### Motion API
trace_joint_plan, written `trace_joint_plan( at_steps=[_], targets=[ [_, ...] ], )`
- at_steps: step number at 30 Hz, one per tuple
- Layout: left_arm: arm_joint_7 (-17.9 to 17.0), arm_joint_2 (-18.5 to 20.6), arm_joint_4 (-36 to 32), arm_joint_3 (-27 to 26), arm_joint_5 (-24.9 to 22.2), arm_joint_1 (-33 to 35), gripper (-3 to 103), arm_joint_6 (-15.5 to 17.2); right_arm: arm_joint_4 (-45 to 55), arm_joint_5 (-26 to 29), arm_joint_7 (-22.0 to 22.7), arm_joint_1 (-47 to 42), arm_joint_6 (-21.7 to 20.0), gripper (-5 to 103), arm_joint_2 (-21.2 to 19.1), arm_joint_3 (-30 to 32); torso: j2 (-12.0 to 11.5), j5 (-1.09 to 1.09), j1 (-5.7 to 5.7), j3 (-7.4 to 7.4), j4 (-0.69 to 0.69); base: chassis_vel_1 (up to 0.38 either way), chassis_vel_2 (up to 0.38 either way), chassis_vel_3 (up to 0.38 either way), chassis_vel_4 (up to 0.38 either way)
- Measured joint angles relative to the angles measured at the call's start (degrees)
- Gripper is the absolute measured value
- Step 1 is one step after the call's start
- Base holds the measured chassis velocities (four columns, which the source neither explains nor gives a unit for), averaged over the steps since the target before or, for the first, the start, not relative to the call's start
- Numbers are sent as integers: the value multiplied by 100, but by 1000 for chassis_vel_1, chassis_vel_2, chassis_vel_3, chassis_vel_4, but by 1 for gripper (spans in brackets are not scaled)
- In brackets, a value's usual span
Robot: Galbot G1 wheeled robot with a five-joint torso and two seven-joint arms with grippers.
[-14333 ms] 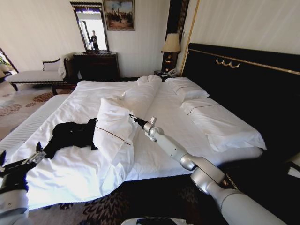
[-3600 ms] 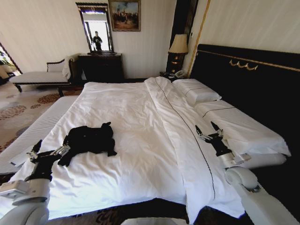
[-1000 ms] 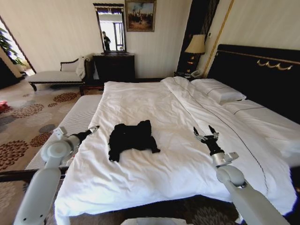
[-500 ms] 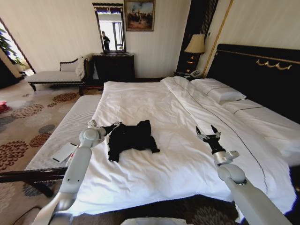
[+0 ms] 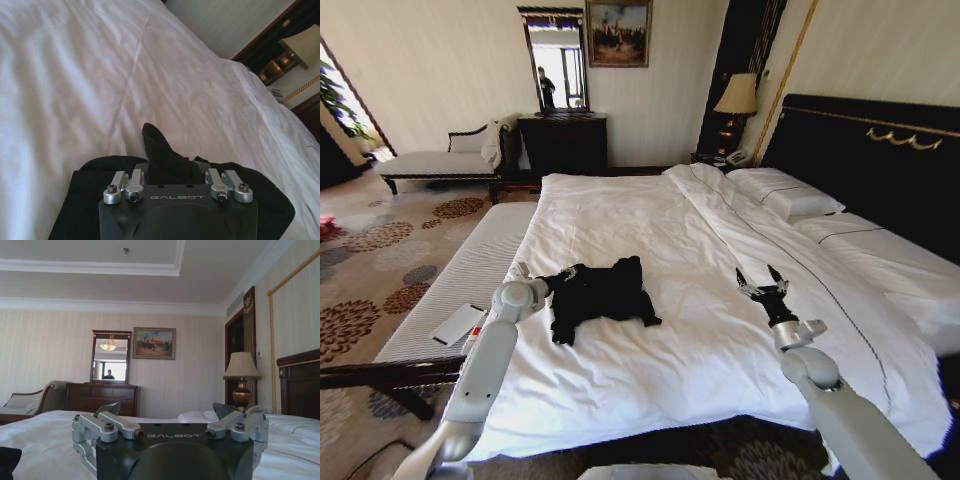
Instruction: Fold the clothes on the bed.
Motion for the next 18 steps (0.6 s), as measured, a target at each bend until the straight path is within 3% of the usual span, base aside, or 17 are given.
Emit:
trace_joint_plan(
  at_steps=[1,4,6,9,12,13,18],
  targets=[
    [4,6,-13,-12,1,19,48,-2,-11,-7,0,9,1,100,1,-7,0,0,0,0,0,0,0,0,0],
    [19,30,-60,-58,2,104,32,-8,-69,-15,0,96,3,100,1,-72,0,0,0,0,0,0,0,0,0],
    [21,32,-62,-67,1,116,32,-8,-85,-14,0,125,3,100,1,-94,0,0,0,0,0,0,0,0,0],
    [27,36,-68,-107,-8,170,15,-11,-181,-2,26,352,0,100,2,-276,0,0,0,0,0,0,0,0,0],
    [28,36,-76,-119,-16,186,10,-11,-224,4,45,470,-7,100,2,-374,0,0,0,0,1,0,0,0,0],
    [29,36,-79,-125,-22,196,2,-11,-270,12,69,582,-26,100,1,-473,0,0,0,0,1,0,0,0,0],
    [59,67,-74,-164,-20,201,1,-11,-424,122,195,896,-127,100,-34,-791,0,-1,0,0,-1,0,0,0,0]
  ],
)
